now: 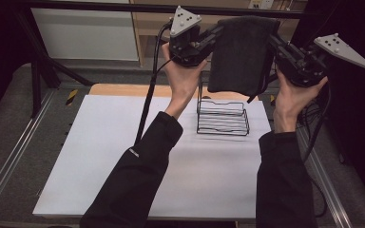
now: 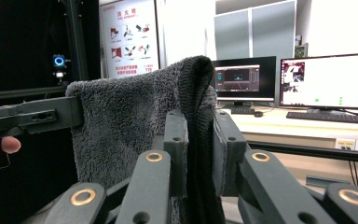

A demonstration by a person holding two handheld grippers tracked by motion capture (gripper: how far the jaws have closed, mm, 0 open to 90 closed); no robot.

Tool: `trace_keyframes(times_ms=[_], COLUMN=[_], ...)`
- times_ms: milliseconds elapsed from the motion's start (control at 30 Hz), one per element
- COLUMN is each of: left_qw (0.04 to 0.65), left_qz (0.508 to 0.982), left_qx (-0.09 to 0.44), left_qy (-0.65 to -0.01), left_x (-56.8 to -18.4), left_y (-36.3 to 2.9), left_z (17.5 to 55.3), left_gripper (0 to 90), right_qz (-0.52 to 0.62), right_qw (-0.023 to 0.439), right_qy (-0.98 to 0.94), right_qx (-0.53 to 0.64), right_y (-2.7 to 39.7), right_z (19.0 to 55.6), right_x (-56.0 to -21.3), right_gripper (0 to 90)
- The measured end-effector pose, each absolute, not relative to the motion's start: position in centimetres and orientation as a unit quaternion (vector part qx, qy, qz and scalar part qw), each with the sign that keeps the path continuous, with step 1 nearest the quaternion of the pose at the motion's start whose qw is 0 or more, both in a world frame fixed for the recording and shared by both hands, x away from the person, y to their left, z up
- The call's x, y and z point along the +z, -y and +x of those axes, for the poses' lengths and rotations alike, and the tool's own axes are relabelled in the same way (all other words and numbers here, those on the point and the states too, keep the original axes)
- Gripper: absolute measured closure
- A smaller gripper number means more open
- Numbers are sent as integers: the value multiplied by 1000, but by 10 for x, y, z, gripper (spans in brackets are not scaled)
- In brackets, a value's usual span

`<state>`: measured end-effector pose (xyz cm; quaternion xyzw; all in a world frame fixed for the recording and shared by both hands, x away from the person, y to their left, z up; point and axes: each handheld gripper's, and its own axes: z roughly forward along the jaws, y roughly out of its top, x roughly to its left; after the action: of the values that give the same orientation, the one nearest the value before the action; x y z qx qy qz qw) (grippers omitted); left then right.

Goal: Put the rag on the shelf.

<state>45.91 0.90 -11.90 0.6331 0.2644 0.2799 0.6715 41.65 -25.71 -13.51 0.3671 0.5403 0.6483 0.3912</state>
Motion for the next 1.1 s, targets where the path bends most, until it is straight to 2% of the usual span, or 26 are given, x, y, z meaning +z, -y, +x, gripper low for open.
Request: trace_keyframes(times_ms=[700,1100], left_qw=[667,651], left_qz=[623,637], left_qx=[286,286], left_qy=[-292,-299], left_x=[-108,-126], left_y=[-8,-2], left_z=[503,520], left_gripper=[829,829], right_qz=[371,385], right_qw=[396,391], right_qy=[-549,-559], right_qx=[636,621], right_y=[257,261], right_z=[465,486], right_x=[-118,-132], right_gripper=[787,785])
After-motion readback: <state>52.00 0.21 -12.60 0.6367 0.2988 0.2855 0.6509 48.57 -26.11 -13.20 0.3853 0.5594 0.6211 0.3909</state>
